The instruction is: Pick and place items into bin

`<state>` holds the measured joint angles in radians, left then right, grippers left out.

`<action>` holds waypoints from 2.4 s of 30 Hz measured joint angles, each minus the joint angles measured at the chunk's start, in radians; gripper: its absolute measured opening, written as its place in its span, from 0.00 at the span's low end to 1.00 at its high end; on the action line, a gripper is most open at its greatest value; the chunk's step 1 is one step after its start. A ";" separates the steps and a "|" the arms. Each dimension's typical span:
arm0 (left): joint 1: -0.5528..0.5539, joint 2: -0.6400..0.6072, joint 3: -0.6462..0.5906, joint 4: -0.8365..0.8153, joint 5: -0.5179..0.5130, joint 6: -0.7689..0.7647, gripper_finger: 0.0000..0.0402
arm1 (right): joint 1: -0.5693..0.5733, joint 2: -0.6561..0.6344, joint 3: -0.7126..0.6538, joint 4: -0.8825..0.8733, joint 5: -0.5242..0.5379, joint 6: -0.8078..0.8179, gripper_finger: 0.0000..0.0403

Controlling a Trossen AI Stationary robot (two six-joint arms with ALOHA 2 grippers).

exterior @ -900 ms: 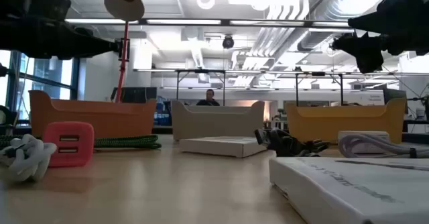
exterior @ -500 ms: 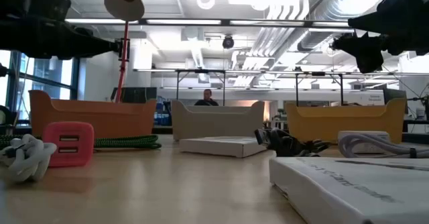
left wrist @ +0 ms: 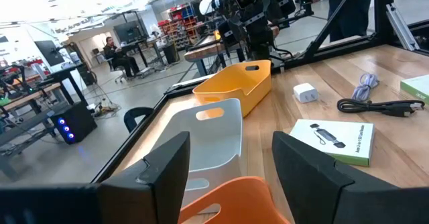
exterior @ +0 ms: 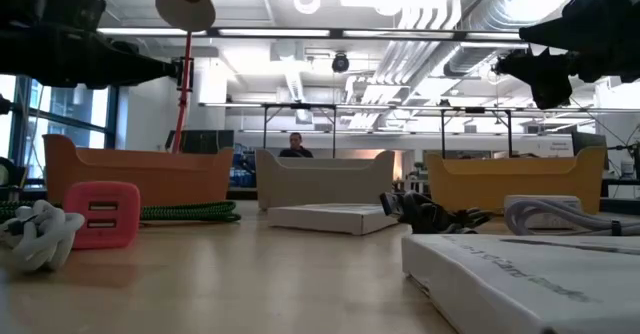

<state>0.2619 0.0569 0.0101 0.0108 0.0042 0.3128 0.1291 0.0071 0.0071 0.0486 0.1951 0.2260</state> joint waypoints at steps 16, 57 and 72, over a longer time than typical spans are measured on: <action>0.000 0.000 0.000 0.000 0.000 0.000 0.50 | 0.000 0.000 0.000 0.000 0.000 0.000 0.64; 0.000 0.000 0.000 0.112 0.009 -0.188 0.50 | 0.000 0.000 0.000 0.036 -0.004 0.089 0.64; 0.000 0.000 0.000 0.655 0.230 -0.492 0.50 | 0.000 0.000 0.000 0.259 0.151 0.429 0.64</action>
<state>0.2615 0.0566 0.0105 0.6660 0.2343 -0.1791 0.1295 0.0074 0.0071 0.3073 0.3459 0.6548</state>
